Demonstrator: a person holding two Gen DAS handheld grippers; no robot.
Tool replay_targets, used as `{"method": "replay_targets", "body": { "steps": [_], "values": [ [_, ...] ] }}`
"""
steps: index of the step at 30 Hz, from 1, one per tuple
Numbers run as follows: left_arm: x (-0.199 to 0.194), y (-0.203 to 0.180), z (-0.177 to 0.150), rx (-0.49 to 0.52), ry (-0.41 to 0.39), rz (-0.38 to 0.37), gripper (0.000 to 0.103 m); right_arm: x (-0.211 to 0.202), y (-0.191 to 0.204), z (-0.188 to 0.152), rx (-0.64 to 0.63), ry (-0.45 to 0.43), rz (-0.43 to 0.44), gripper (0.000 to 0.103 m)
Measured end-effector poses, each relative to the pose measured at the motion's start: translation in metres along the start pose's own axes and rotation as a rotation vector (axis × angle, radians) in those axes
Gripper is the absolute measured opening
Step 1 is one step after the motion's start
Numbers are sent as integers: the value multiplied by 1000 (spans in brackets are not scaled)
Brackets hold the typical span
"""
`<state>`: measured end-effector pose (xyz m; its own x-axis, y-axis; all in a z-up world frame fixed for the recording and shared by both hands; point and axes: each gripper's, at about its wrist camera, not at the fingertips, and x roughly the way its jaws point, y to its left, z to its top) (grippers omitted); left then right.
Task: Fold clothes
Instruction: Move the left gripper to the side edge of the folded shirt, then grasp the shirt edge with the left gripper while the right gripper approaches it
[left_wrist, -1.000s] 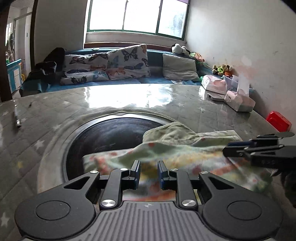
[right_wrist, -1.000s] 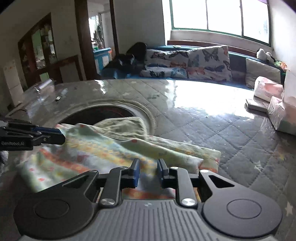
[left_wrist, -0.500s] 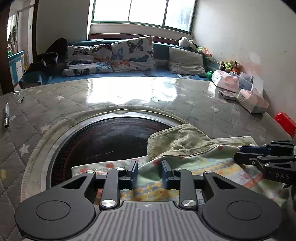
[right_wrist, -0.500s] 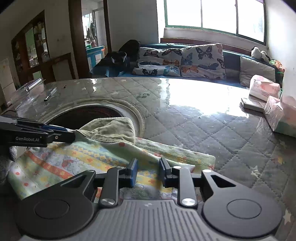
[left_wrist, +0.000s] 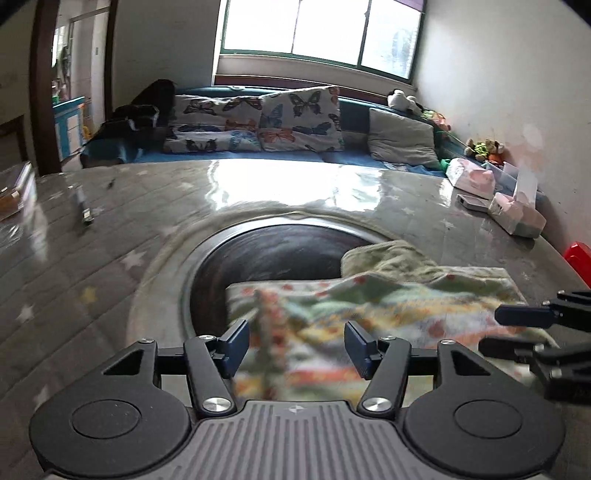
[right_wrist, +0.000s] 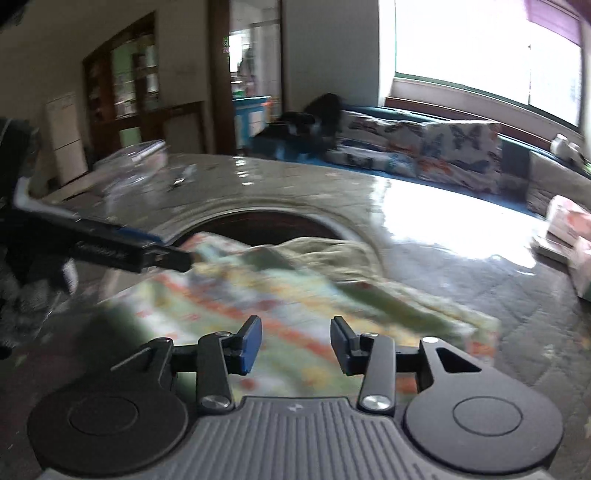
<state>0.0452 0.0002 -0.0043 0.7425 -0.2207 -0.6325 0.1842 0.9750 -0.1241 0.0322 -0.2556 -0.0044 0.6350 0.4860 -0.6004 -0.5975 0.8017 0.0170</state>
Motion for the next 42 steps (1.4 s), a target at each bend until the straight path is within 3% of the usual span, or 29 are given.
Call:
{"method": "replay_targets", "body": {
  "steps": [4, 12, 14, 18, 27, 33, 42],
  "values": [
    [-9, 3, -15, 3, 7, 24, 66, 3, 23, -6, -56, 7, 47, 42],
    [-15, 12, -33, -5, 15, 61, 67, 4, 35, -11, -100, 19, 30, 44],
    [-18, 16, -35, -24, 11, 66, 69, 1, 39, -10, -111, 14, 38, 50],
    [-23, 20, -38, -28, 8, 76, 70, 4, 48, -12, -141, 25, 47, 51],
    [-39, 45, -30, -157, -9, 86, 70, 3, 79, 2, -236, 10, 114, 51],
    [-45, 59, -26, -248, -9, 48, 70, 19, 117, 4, -350, 30, 192, 47],
    [-45, 72, -23, -366, 9, -40, 70, 43, 137, 5, -395, 58, 200, 37]
  ]
}}
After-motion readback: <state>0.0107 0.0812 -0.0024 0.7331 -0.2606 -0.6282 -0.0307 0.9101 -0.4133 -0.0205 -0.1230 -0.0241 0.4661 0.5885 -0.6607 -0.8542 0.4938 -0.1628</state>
